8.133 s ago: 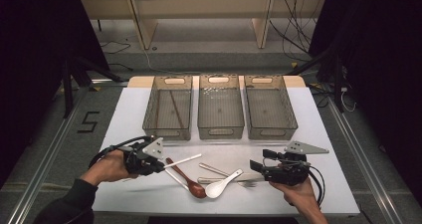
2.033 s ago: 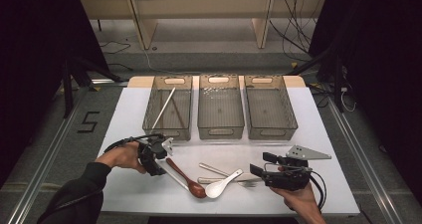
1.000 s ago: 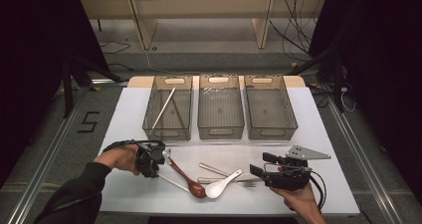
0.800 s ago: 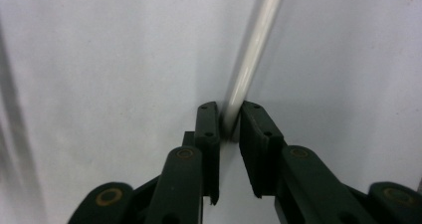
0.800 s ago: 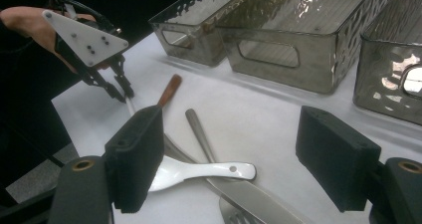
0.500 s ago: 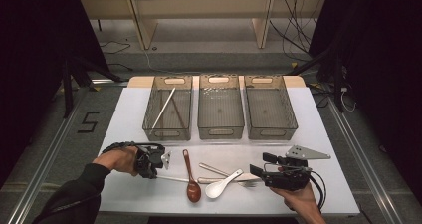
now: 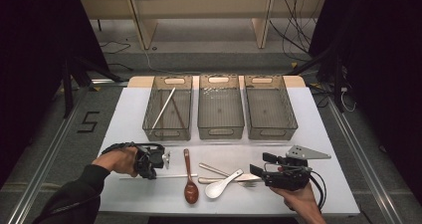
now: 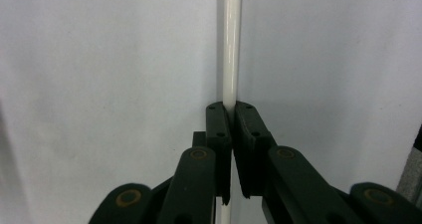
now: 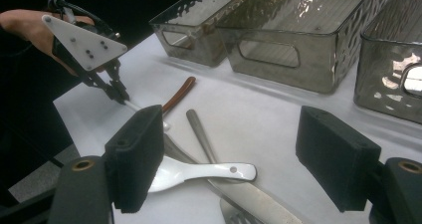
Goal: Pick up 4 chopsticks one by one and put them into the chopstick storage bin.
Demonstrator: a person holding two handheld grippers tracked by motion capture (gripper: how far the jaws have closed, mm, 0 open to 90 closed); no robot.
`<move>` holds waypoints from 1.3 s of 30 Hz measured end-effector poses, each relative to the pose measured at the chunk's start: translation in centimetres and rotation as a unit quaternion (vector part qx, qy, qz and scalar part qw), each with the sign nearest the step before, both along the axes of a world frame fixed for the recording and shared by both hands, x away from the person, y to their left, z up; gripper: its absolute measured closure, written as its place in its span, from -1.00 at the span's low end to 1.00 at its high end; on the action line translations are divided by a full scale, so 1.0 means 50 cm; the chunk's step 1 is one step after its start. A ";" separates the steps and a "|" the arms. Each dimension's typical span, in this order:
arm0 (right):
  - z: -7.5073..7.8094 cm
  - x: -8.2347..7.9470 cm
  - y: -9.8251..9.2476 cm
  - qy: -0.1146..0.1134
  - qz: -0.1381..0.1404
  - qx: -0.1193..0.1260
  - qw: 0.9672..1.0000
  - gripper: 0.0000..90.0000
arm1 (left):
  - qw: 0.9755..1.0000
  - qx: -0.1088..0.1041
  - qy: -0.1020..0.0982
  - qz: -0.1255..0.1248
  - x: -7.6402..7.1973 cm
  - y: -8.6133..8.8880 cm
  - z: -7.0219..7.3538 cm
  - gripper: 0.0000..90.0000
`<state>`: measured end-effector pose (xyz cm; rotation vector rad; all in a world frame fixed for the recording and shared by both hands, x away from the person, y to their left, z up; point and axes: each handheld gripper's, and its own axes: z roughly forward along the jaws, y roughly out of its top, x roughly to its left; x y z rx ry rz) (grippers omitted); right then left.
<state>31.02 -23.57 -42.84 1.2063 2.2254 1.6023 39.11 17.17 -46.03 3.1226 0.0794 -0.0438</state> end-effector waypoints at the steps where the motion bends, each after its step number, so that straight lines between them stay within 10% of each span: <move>1: 0.000 0.000 0.000 0.000 0.000 0.000 1.000 -0.38 | 1.000 -0.002 0.000 0.003 0.000 0.002 -0.001 0.90; 18: 0.000 0.000 0.001 -0.001 0.001 0.000 1.000 -0.38 | 0.999 0.024 -0.018 0.035 0.013 0.053 0.024 0.90; 39: -0.001 0.000 0.002 0.000 0.001 -0.001 1.000 -0.38 | 0.992 -0.012 -0.077 0.104 0.068 0.087 0.057 0.90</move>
